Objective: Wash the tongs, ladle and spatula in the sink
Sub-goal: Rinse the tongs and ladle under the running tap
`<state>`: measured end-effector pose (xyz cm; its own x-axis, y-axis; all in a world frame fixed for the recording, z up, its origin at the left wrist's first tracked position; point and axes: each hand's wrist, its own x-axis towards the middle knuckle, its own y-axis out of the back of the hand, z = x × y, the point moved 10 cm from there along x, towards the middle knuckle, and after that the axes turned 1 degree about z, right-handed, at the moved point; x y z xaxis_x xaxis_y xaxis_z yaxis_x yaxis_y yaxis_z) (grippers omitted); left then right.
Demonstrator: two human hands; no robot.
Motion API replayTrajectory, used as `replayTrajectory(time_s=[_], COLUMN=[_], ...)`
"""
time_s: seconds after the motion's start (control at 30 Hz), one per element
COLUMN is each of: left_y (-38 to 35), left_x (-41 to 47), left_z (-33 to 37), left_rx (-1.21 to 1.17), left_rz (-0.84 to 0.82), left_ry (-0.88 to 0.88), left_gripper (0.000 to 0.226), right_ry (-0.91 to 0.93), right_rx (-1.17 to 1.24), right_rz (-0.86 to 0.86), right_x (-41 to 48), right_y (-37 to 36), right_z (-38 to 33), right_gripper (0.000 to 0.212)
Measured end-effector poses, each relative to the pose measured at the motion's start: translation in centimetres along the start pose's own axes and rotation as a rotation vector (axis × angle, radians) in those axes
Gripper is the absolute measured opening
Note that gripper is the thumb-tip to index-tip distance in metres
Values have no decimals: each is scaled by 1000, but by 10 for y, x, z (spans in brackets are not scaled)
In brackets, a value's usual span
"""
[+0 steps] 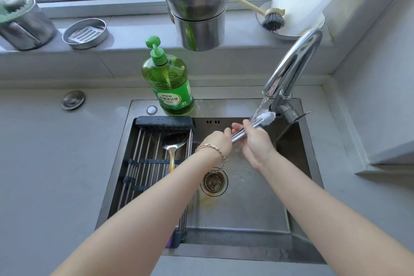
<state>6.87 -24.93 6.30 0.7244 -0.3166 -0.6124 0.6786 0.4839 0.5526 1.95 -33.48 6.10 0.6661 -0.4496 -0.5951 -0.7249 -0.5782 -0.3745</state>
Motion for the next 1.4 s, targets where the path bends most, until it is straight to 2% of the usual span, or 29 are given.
replayTrajectory(time_s=[0.1,0.2,0.27,0.33,0.4,0.47,0.53,0.7,0.87,0.93,1.0,1.07,1.13,1.2,1.27,1.33,1.4], left_y=[-16,-32,-39,-41,-40,-38,-34,-18,-7,-6,-3,9,24,28,20,13,19], left_x=[-8,-21,-26,-20,-8,4,13,30,38,37,34,28,21,20,25,25,21], left_z=[-24,-44,-58,-74,-89,-105,-120,-138,-146,-148,-148,-146,-157,-182,-206,-212,-209], left_rx=[-132,-92,-53,-26,15,25,34,121,152,136,171,282,336,278,126,-13,-60], left_rz=[-134,-231,-259,-219,-140,-67,7,151,224,241,295,434,545,515,408,319,325], left_ry=[79,104,108,96,71,84,106,50,-8,-35,-74,-72,49,234,371,416,405], left_gripper=[51,60,56,40,28,22,18,17,19,16,12,17,32,42,38,29,27], right_ry=[16,140,154,70,-106,-300,-395,-449,-444,-428,-420,-384,-352,-338,-323,-302,-271], right_rx=[-289,-635,-714,-865,-983,-1089,-1196,-1292,-1246,-1233,-1237,-1269,-1324,-1353,-1346,-1350,-1353], right_rz=[-64,42,122,174,207,222,266,443,461,449,421,376,280,162,83,31,-7], right_x=[-4,3,13,22,34,44,53,71,80,78,74,71,65,55,44,33,23], right_y=[-1,12,32,62,102,139,164,193,196,195,192,186,175,161,152,144,136], right_z=[7,-1,3,22,60,101,125,150,173,176,175,169,164,163,158,150,141], right_gripper=[31,28,27,28,27,50,77,96,124,128,120,98,75,67,62,53,45])
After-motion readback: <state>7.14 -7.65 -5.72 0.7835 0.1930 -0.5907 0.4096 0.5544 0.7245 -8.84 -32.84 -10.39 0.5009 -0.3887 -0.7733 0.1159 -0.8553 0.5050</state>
